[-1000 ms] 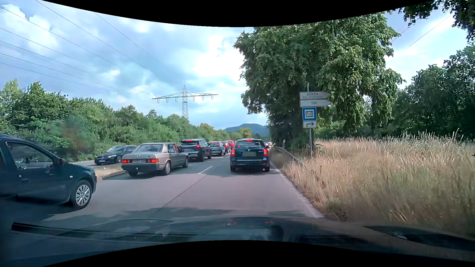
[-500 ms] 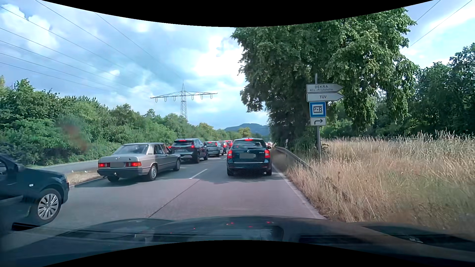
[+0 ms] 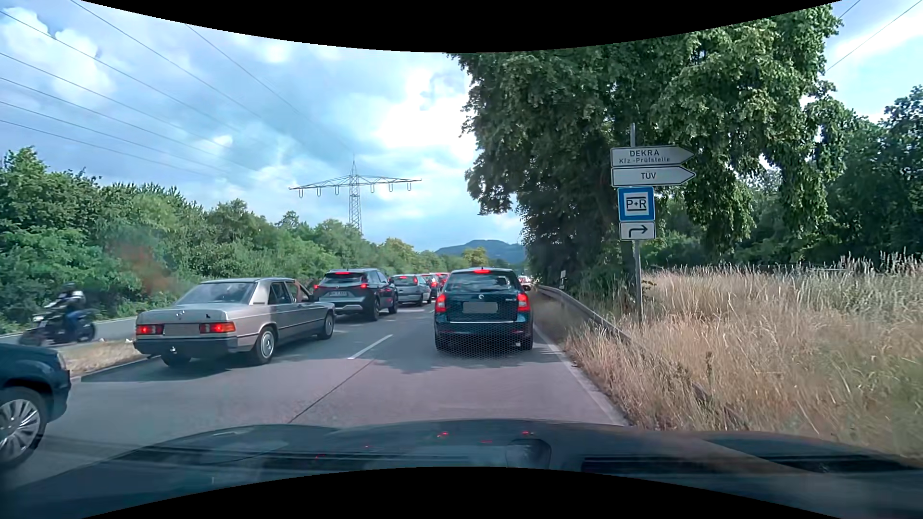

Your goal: Follow the waypoints while adhering to traffic rules and regulations

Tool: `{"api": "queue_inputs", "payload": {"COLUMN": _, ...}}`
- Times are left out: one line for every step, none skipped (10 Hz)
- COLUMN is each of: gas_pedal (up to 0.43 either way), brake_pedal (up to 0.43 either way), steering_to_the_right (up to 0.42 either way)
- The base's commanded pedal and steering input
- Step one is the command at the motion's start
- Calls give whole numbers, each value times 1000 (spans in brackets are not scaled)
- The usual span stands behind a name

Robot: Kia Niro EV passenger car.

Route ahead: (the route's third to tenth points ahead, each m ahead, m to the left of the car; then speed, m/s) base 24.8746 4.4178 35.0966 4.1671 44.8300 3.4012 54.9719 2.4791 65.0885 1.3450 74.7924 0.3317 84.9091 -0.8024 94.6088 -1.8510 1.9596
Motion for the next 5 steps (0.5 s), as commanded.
{"api": "queue_inputs", "payload": {"gas_pedal": 0, "brake_pedal": 220, "steering_to_the_right": -1}}
{"api": "queue_inputs", "payload": {"gas_pedal": 0, "brake_pedal": 226, "steering_to_the_right": -1}}
{"api": "queue_inputs", "payload": {"gas_pedal": 0, "brake_pedal": 232, "steering_to_the_right": -1}}
{"api": "queue_inputs", "payload": {"gas_pedal": 0, "brake_pedal": 232, "steering_to_the_right": -1}}
{"api": "queue_inputs", "payload": {"gas_pedal": 0, "brake_pedal": 232, "steering_to_the_right": -1}}
